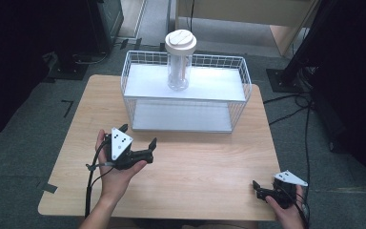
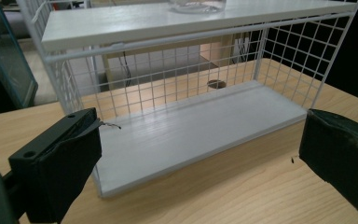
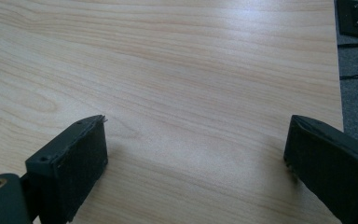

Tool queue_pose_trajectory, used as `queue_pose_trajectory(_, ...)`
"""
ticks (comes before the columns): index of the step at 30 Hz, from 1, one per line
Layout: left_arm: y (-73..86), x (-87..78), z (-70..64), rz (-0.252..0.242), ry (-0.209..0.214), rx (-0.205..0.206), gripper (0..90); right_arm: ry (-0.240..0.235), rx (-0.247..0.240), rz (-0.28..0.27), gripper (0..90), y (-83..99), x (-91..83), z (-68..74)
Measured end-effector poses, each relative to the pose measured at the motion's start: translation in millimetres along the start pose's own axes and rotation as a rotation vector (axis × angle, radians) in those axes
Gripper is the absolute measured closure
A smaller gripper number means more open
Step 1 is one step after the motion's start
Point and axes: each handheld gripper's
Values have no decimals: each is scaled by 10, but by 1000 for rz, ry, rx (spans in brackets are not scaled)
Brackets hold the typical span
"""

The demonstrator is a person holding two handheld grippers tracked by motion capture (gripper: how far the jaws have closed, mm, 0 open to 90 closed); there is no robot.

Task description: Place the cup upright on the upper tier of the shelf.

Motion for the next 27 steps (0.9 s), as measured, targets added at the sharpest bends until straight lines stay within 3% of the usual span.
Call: queue_pose_trajectory(27, 662, -462, 476, 102, -92, -46, 0, 1, -1, 1, 58, -1, -1, 0)
Point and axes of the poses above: each handheld gripper's, and its own axes: x roughly forward along the jaws, y roughly out of its underside, z roughly to its left, and after that the axes turned 11 degrees about -z, right-handed
